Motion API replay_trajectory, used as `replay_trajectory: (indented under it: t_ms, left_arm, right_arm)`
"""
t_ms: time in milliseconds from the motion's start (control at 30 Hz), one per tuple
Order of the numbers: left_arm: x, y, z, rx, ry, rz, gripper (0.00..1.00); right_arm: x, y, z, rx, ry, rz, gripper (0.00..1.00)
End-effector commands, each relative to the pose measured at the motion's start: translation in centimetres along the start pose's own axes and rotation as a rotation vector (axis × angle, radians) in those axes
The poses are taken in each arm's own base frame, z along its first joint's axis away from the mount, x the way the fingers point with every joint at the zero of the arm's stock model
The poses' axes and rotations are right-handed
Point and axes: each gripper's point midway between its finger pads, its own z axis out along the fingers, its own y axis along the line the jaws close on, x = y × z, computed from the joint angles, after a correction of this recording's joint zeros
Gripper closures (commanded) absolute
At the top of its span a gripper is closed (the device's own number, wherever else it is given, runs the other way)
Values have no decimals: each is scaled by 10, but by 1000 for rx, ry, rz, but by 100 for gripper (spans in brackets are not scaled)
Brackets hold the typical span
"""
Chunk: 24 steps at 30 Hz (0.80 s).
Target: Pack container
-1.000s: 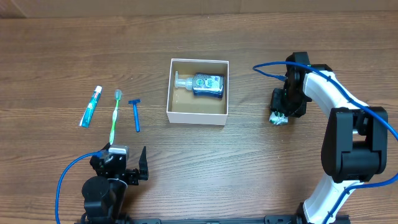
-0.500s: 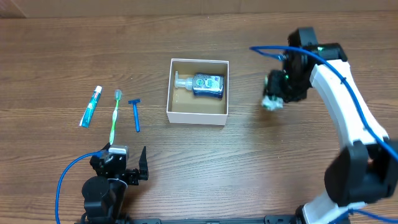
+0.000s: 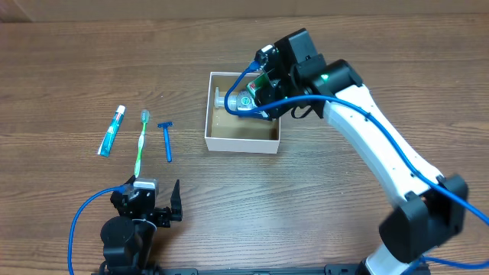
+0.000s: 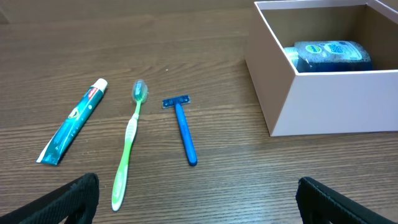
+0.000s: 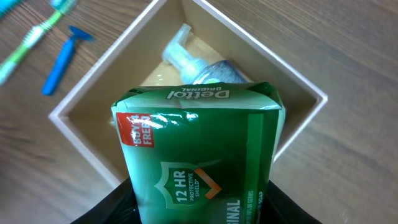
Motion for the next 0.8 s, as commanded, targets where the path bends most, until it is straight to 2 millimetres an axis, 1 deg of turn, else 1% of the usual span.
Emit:
replay_trajectory:
  t_ms: [0,33,67,133,200,233,333,367,400,433,500,533,600,667,700,733,767]
  left_arm:
    - [1,0,0,1,-4,7,0]
    - [1,0,0,1,-4,7,0]
    - [1,0,0,1,-4,7,0]
    - [1,0,0,1,-4,7,0]
    - [1,0,0,1,-4,7,0]
    - [1,0,0,1,-4,7,0]
    - [1,0,0,1,-4,7,0]
    - [1,0,0,1,-4,7,0]
    - [1,0,0,1,-4,7,0]
    - [1,0,0,1,-4,7,0]
    - [1,0,0,1,-4,7,0]
    - [1,0,0,1,-4,7,0]
    - [1,0,0,1,-4,7,0]
    - [1,0,0,1,-4,7,0]
    - [0,0,0,1,-5,8,0]
    - [-3,0,0,0,-21,14,0]
    - [-12,1,0,0,-56,15,0]
  right_arm:
    - [3,-9,30,3,35,-152,57]
    - [4,-9,37,0,42,-184,34]
    - [4,-11,42,-1,44,-214,28]
    - [3,-12,50,-1,44,-245,27]
    - [4,-12,51,0,46,-245,22]
    - [4,-13,50,3,50,-244,20]
    - [8,-16,41,21,77,-197,20]
    - [10,-14,36,19,88,-158,20]
    - [11,-13,29,19,96,-117,15]
    - [12,-12,23,19,101,-88,15]
    - [13,-10,2,25,110,18,13]
    - [13,-11,-10,31,111,86,7]
    - [16,-15,-31,46,104,232,0]
    - [19,-25,-53,68,80,411,0]
    - [19,-29,-60,64,64,485,0]
    - [19,-31,-65,58,54,534,0]
    - [18,-36,-72,38,35,610,0]
